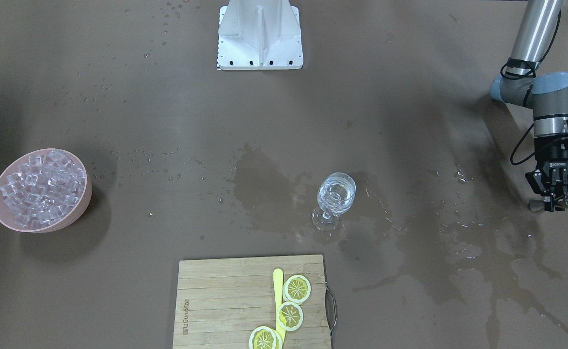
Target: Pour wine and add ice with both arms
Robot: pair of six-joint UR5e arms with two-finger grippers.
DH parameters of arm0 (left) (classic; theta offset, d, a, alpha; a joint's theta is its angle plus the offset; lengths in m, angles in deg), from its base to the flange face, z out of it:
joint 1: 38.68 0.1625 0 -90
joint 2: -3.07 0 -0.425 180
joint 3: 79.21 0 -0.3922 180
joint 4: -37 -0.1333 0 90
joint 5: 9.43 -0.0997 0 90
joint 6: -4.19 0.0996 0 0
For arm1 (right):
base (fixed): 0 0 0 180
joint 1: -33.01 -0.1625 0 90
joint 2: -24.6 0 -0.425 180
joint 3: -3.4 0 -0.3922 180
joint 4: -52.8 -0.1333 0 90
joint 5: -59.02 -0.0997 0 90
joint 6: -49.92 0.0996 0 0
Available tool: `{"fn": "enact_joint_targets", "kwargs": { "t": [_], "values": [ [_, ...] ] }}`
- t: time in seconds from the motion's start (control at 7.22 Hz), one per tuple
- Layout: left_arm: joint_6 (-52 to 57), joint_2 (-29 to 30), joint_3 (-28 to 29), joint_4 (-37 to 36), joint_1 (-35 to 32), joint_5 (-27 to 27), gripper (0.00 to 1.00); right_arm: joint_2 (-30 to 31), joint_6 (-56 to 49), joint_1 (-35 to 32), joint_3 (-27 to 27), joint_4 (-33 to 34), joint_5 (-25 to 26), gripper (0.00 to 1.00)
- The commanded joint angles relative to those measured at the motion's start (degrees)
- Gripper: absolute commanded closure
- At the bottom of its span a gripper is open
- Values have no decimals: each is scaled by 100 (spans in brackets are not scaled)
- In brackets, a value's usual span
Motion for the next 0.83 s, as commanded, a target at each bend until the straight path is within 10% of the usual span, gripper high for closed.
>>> {"fn": "enact_joint_targets", "kwargs": {
  "t": [0.0,0.69],
  "values": [
    [4,0,-9,0,5,0,61,50,9,-41,-16,-10,5,0],
    [170,-263,-140,342,5,158,27,23,0,-50,-34,25,-13,0]
  ]
}}
